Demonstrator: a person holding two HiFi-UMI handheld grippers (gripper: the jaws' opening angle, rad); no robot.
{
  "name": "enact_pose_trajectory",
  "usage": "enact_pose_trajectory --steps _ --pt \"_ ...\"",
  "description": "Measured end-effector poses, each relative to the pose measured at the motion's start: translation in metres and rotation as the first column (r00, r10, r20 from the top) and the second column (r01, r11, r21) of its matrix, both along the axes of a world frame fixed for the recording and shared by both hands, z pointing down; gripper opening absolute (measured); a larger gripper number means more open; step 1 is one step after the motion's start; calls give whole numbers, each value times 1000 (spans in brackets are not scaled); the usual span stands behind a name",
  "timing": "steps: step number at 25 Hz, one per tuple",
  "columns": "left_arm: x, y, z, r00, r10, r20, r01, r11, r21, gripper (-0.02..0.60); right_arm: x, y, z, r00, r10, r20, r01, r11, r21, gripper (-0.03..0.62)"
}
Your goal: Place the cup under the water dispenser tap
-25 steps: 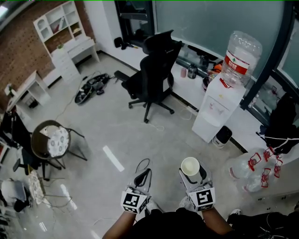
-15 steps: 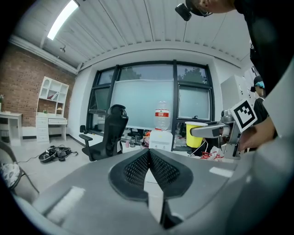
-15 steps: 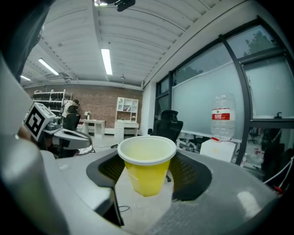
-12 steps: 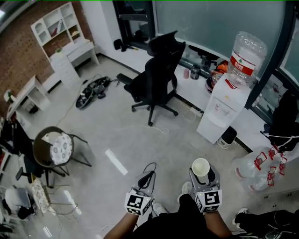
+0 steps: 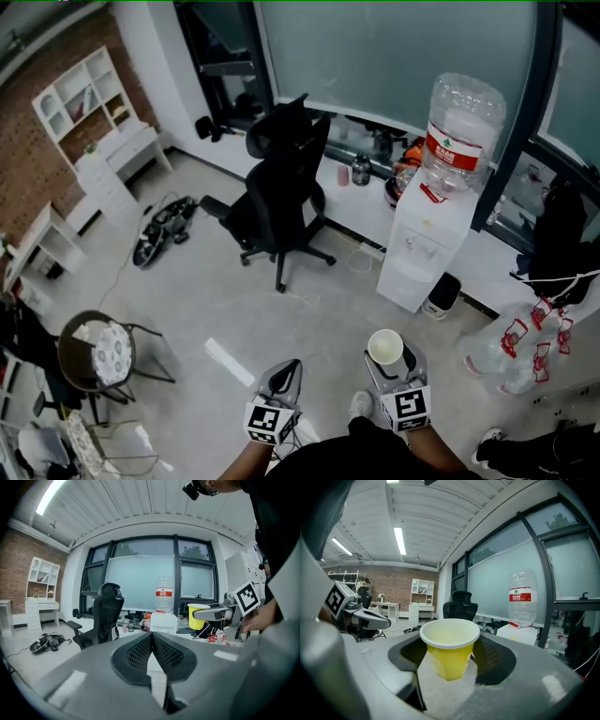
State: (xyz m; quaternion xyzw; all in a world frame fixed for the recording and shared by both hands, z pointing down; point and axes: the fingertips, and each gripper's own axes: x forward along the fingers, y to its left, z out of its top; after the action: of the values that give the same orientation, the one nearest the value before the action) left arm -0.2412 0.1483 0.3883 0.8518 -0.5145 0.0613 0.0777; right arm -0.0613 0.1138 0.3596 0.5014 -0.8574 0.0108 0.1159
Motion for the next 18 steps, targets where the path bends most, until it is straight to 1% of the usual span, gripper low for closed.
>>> enact_pose_trajectory --steps 7,11,15,18 --pt "48 -75 3 999 31 19 -31 999 -6 15 49 -65 1 1000 13 -3 -13 1000 -9 299" --pt "75 -112 1 999 42 6 -42 999 3 15 74 -91 -2 1000 17 -14 -17 1000 -4 299" --pt "92 -136 1 997 76 4 -76 997 -5 15 94 -105 -1 998 57 -1 -57 998 -18 299" --pt "103 -155 8 994 112 1 -112 993 -28 15 106 -117 6 995 95 -2 -95 994 -48 301"
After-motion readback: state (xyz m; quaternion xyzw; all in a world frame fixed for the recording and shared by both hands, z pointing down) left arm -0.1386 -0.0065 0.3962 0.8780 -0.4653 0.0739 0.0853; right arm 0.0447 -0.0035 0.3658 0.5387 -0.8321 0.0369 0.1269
